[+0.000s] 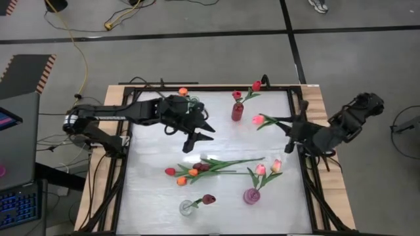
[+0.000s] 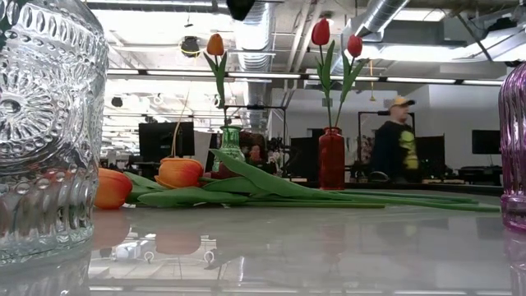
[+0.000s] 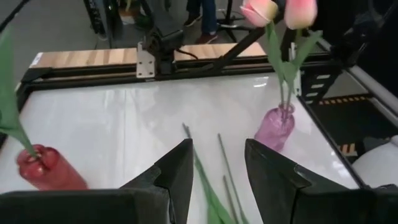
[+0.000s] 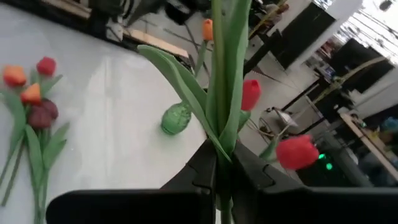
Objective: Sort flowers into vase by color
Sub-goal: Put the pink flower into the purple vase
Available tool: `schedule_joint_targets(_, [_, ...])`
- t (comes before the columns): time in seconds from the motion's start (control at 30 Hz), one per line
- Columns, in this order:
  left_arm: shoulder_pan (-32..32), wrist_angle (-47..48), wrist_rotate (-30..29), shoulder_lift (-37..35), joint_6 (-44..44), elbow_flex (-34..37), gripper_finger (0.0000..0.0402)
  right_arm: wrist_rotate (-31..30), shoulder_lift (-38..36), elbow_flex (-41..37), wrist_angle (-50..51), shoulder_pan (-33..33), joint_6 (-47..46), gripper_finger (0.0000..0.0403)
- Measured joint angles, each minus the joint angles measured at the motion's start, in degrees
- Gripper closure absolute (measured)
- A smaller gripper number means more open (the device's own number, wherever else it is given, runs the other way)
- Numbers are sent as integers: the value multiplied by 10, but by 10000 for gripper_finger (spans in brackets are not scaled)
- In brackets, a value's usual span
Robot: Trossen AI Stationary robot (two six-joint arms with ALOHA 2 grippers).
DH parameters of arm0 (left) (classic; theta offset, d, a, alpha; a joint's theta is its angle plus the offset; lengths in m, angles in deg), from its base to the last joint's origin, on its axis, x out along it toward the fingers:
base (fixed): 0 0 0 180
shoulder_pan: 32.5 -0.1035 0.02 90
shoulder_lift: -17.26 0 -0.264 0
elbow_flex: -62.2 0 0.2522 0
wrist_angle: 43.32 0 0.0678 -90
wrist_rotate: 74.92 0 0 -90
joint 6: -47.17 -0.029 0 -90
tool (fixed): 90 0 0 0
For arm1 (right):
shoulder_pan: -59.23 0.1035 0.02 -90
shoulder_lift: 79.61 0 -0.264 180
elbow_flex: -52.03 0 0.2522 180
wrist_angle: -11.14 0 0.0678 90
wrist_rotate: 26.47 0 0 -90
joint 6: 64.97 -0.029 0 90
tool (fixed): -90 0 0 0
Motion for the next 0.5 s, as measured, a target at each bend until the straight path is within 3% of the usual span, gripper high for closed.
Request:
schedule_joint_targets(0.13, [7, -82, -4, -48, 28, 87, 270, -65, -22, -35, 11, 38, -68, 347])
schedule_joint_targets(0.5, [27, -259, -119, -200, 88, 314, 270, -204, -70, -140, 13, 127, -257, 347])
